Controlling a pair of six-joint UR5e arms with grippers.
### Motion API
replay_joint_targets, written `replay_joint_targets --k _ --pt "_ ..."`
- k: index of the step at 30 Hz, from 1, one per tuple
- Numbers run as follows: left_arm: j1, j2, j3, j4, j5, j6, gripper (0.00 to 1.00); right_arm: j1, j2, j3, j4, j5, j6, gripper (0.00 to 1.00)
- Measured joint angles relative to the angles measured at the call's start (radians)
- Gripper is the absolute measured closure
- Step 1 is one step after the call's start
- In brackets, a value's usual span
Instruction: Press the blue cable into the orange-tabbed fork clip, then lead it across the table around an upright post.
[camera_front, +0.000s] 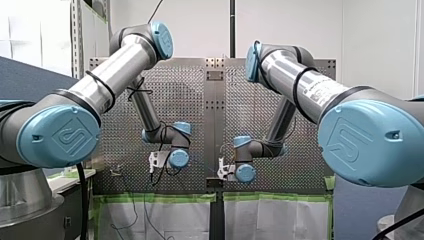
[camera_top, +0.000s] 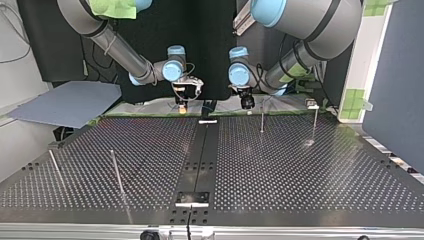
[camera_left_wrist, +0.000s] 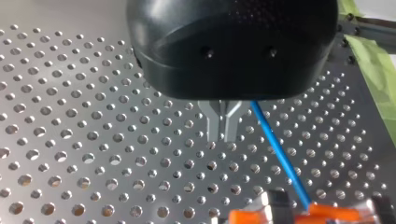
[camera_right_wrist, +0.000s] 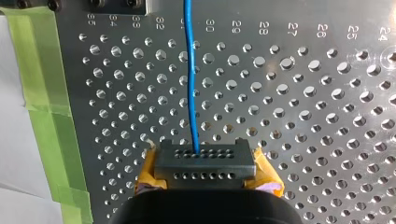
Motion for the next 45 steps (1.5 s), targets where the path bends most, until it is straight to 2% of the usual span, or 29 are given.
replay_joint_targets --k 10,18,32,45 --pt "-0.003 0.009 0.000 -0.009 0.001 0.005 1.00 0.000 0.000 0.000 0.003 0.001 -0.001 1.00" --pt "-0.027 0.078 -0.001 -0.050 -0.001 0.008 1.00 -0.002 -0.019 0.000 0.027 0.006 -0.013 1.00" --pt "-0.084 0.212 -0.001 -0.120 -0.026 0.010 1.00 0.003 -0.140 0.000 0.105 0.005 -0.012 1.00" --pt "-0.128 0.296 -0.001 -0.159 -0.057 0.005 1.00 0.005 -0.261 0.000 0.186 0.005 -0.013 1.00"
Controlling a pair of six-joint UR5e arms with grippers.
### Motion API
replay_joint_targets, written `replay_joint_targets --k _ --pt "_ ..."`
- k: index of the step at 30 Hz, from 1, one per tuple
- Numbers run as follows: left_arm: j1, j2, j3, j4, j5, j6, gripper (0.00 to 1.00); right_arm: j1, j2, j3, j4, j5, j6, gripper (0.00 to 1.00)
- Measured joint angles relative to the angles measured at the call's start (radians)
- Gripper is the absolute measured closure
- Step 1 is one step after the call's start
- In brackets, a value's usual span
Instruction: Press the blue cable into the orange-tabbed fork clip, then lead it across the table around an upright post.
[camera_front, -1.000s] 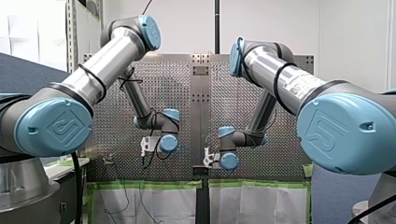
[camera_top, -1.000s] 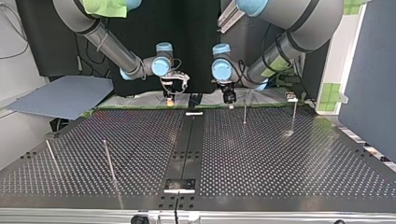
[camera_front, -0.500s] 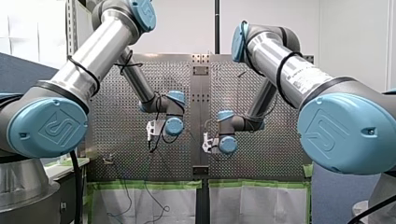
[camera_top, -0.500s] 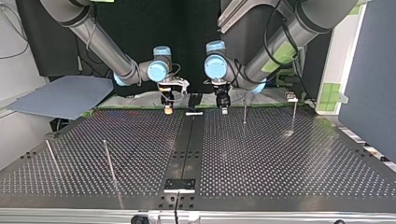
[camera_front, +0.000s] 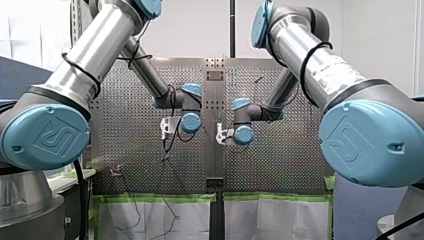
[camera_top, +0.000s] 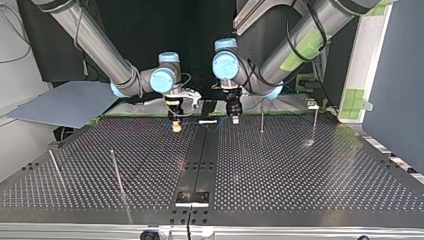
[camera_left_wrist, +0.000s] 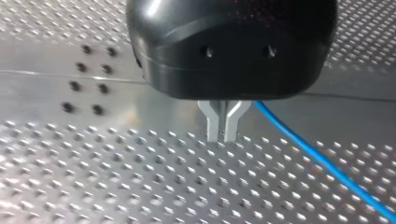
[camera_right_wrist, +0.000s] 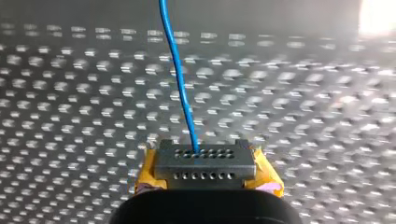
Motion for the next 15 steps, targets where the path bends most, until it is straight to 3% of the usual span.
replay_joint_targets --k 7,15 --pt "-0.016 0.050 0.000 -0.017 -0.010 -0.006 1.00 0.006 -0.078 0.001 0.042 0.002 -0.002 1.00" --pt "-0.027 0.114 0.000 -0.040 -0.018 -0.010 1.00 0.012 -0.131 0.000 0.082 0.004 -0.002 1.00"
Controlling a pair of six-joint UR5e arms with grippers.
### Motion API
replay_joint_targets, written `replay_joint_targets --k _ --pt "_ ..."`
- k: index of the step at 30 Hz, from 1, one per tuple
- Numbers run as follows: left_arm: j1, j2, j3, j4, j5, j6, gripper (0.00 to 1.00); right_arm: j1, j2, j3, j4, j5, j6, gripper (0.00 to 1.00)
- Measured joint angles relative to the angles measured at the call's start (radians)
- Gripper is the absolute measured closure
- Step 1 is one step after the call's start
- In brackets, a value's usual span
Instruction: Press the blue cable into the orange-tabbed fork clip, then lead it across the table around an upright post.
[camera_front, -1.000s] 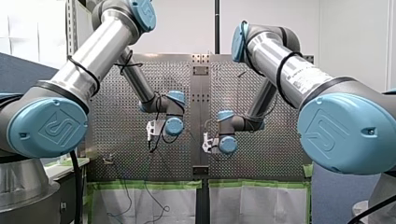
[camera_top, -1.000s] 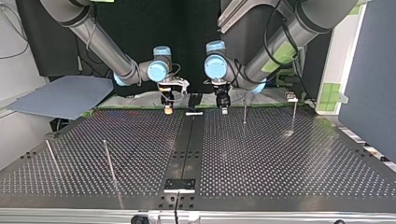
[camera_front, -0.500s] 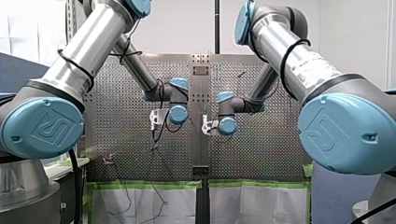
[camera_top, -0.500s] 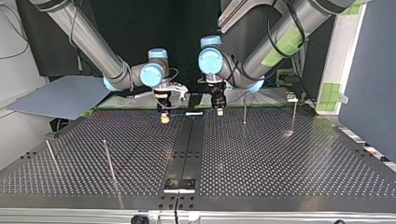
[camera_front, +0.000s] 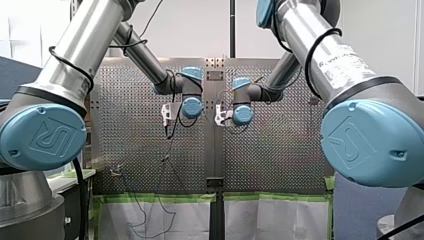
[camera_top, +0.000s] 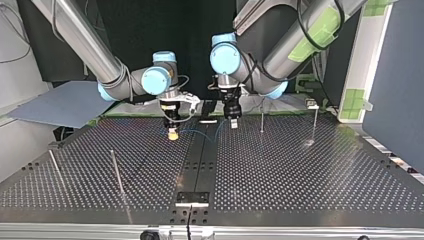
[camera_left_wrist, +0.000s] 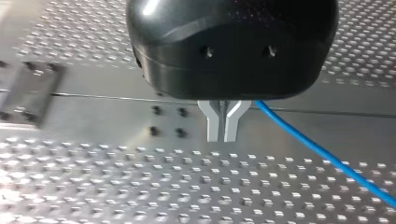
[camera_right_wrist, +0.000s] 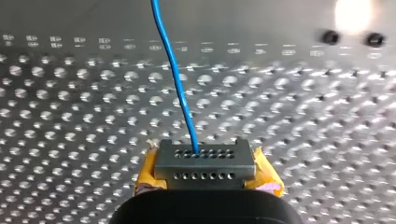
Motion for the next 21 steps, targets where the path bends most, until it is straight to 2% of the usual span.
replay_joint_targets --k 10,21 --pt "-0.001 0.049 0.000 -0.009 0.000 -0.005 1.00 0.005 -0.091 0.000 0.043 0.000 0.000 1.00" --pt "0.005 0.086 0.002 -0.007 0.010 -0.003 1.00 0.009 -0.162 0.000 0.056 0.000 0.000 1.00"
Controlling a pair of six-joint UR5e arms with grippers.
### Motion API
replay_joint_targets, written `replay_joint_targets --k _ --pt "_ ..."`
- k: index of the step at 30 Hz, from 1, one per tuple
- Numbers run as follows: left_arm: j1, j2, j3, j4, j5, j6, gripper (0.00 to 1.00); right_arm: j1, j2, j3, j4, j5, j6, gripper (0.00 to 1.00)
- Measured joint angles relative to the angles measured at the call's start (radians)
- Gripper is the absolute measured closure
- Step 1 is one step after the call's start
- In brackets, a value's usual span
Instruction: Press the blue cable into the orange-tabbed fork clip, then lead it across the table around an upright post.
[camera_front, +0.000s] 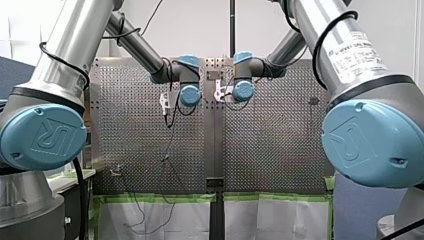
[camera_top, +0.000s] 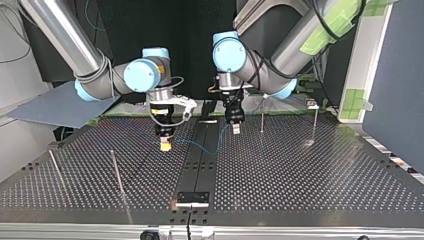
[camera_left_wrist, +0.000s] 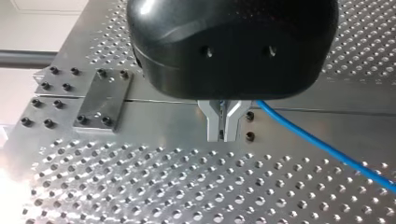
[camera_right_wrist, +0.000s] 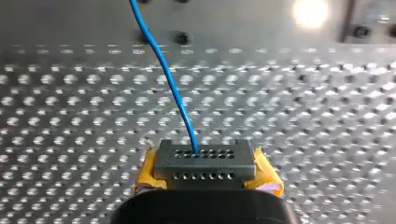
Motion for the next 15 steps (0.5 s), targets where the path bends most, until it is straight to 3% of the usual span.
replay_joint_targets --k 15 --pt "-0.005 0.007 0.087 -0.072 0.011 0.003 1.00 0.001 -0.079 0.000 0.001 0.001 -0.004 1.00"
